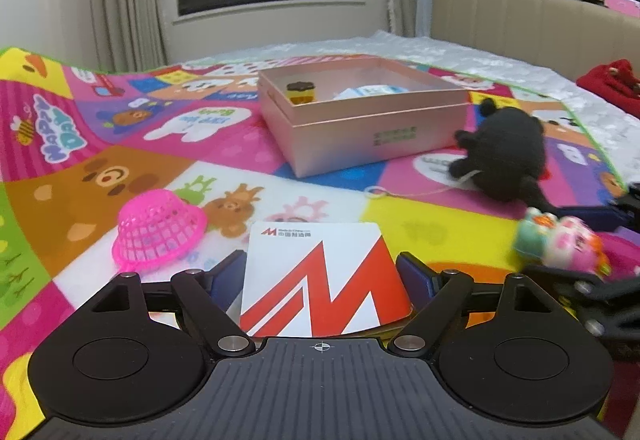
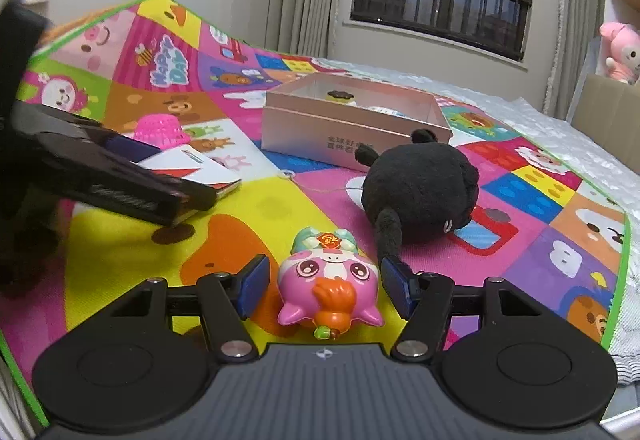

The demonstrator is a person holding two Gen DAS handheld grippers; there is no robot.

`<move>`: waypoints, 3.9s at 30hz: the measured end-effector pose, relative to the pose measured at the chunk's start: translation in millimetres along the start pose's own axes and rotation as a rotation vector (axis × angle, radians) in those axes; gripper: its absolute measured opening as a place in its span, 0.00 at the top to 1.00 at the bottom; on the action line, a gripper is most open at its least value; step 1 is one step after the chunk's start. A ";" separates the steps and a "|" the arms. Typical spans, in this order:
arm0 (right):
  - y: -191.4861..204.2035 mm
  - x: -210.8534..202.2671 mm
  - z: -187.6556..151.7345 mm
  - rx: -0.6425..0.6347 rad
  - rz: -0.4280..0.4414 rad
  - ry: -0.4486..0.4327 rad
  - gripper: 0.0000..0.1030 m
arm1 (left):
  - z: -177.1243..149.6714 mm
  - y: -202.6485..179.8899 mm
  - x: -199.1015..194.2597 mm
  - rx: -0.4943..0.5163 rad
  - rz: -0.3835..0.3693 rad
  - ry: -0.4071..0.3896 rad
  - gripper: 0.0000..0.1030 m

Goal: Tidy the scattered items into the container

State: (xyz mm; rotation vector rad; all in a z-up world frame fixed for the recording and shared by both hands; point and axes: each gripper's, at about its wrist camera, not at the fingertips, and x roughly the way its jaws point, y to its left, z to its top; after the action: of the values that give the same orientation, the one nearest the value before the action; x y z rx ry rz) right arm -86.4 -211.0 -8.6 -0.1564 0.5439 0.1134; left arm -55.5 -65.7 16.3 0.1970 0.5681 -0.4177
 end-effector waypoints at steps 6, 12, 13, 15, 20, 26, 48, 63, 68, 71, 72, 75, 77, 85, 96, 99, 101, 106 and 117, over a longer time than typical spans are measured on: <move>2.5 -4.3 3.9 -0.022 -0.012 0.029 0.53 | -4.0 -8.5 -20.8 0.027 0.006 -0.032 0.18; -13.6 -22.3 14.6 0.060 -0.008 0.021 0.53 | 3.7 -12.3 -43.3 0.020 0.004 -0.093 0.18; -17.8 -25.9 17.8 0.072 0.000 0.017 0.53 | 6.3 -13.4 -46.1 0.024 0.006 -0.104 0.18; -27.3 -32.9 25.7 0.091 0.009 0.001 0.53 | 13.5 -16.2 -49.9 0.031 0.010 -0.129 0.18; -57.9 -48.7 56.4 0.158 0.033 -0.069 0.53 | 44.3 -22.6 -46.5 0.042 0.011 -0.194 0.18; -94.4 -67.5 83.5 0.252 0.068 -0.177 0.53 | 94.6 -29.7 -20.9 0.049 -0.006 -0.264 0.18; -119.2 10.7 99.0 0.310 0.102 -0.082 0.53 | 90.2 34.9 51.7 -0.093 0.054 -0.138 0.01; -122.8 134.4 202.2 0.317 -0.080 -0.072 0.44 | 10.6 58.1 10.5 -0.158 0.033 -0.045 0.00; -126.6 101.4 168.8 0.324 -0.106 -0.056 0.34 | 3.8 65.1 5.8 -0.197 0.045 -0.040 0.00; -122.5 74.1 140.7 0.296 -0.136 -0.050 0.26 | 0.5 64.6 4.1 -0.210 0.045 -0.031 0.00; -119.7 65.1 129.7 0.284 -0.143 -0.045 0.25 | -0.8 63.7 3.5 -0.213 0.048 -0.028 0.00; -112.3 42.6 102.3 0.266 -0.159 -0.045 0.21 | -4.3 60.7 0.5 -0.226 0.054 -0.013 0.00; -106.8 30.7 87.6 0.255 -0.162 -0.050 0.21 | -6.2 57.4 -3.3 -0.226 0.054 -0.007 0.00; -59.0 21.8 47.1 0.122 -0.142 -0.060 0.13 | -9.6 41.9 -17.3 -0.187 0.081 -0.008 0.00; -31.0 -0.6 11.1 0.124 -0.092 -0.095 0.04 | -11.4 85.8 -24.5 -0.198 0.265 0.004 0.00; -32.7 -4.5 7.2 0.122 -0.083 -0.098 0.02 | -19.4 104.1 -26.2 -0.294 0.215 0.044 0.00; -34.2 -3.6 6.1 0.133 -0.080 -0.095 0.00 | -22.8 107.5 -22.0 -0.330 0.156 0.079 0.00; -35.7 1.9 5.2 0.150 -0.080 -0.084 0.00 | -17.7 86.1 -18.3 -0.296 0.039 0.066 0.00; -52.1 20.3 18.4 0.173 -0.090 -0.050 0.01 | -10.0 11.8 -14.3 -0.135 -0.058 -0.066 0.00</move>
State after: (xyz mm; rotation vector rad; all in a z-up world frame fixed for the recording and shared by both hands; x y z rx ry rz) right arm -52.2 -257.5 2.4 -0.0098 0.4935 -0.0176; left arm -66.0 -47.5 16.8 0.0378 0.5362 -0.4388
